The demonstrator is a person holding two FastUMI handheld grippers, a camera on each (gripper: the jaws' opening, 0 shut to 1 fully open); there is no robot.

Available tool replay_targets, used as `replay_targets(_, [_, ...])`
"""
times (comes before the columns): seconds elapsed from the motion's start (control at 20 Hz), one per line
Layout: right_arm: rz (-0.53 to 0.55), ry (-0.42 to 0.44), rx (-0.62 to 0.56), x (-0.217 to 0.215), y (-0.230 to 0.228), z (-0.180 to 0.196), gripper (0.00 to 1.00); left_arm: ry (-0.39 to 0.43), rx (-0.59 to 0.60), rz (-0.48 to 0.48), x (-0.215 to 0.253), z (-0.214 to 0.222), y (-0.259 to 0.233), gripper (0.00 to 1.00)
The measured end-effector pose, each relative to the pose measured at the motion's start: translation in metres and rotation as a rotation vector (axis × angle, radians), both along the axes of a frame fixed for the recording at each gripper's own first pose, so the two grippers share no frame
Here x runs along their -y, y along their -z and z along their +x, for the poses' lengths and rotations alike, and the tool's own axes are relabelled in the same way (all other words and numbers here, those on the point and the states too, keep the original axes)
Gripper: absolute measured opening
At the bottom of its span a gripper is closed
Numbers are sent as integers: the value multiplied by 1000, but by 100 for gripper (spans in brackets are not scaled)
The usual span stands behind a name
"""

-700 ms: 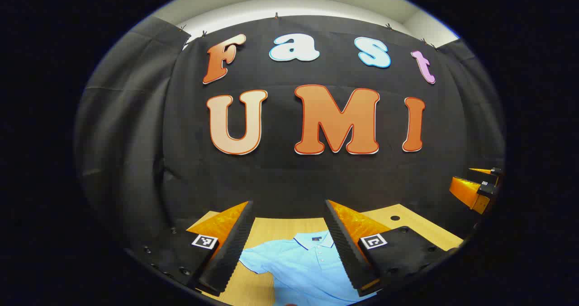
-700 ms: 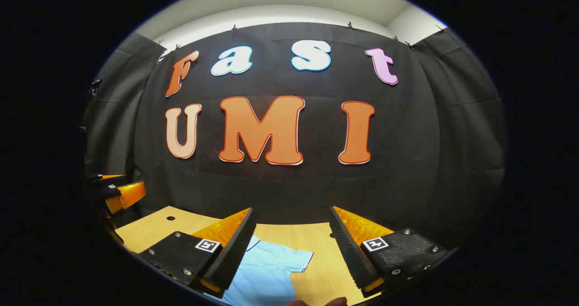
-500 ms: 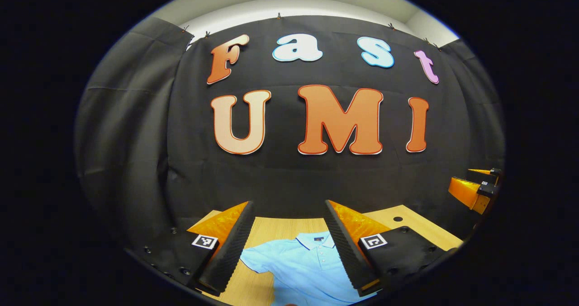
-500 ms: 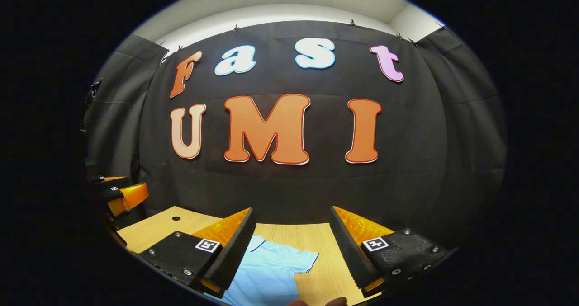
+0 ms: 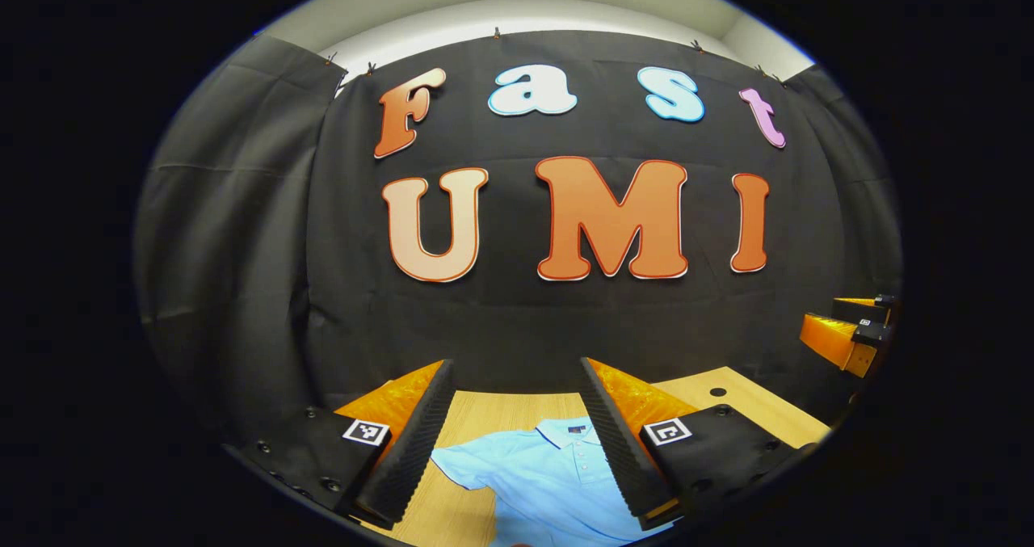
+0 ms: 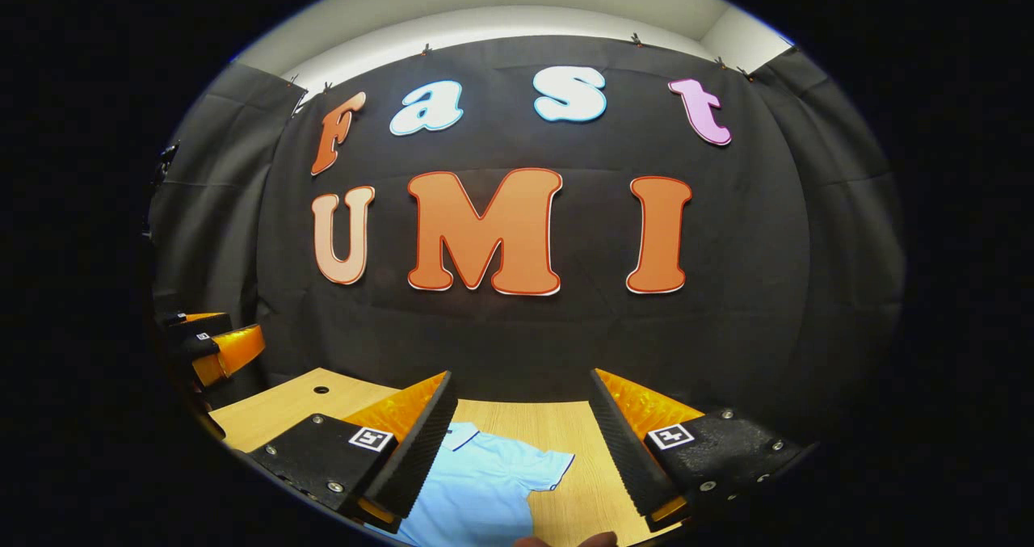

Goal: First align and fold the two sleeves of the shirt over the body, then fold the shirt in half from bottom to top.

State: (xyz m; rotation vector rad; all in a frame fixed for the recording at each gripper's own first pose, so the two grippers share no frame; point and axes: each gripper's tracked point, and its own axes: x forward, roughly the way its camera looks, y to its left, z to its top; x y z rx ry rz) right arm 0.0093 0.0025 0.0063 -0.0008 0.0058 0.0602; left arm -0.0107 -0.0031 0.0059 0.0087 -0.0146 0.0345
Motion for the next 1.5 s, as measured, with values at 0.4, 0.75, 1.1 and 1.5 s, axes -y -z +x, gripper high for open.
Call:
replay_targets(0.4, [-26, 50, -16, -5, 3, -10, 99, 46, 23, 4, -11, -8, -8, 99])
replay_targets(0.75, [-26, 146, -87, 3, 20, -12, 98, 114, 52, 2, -34, -17, -20, 99])
replay_targets(1.1, [-30, 96, -250, -7, 63, 14, 99, 72, 29, 40, -66, -33, -14, 99])
replay_targets(1.5, [-13, 30, -461, 2, 129, 75, 99, -58, 42, 28, -78, -45, -14, 99])
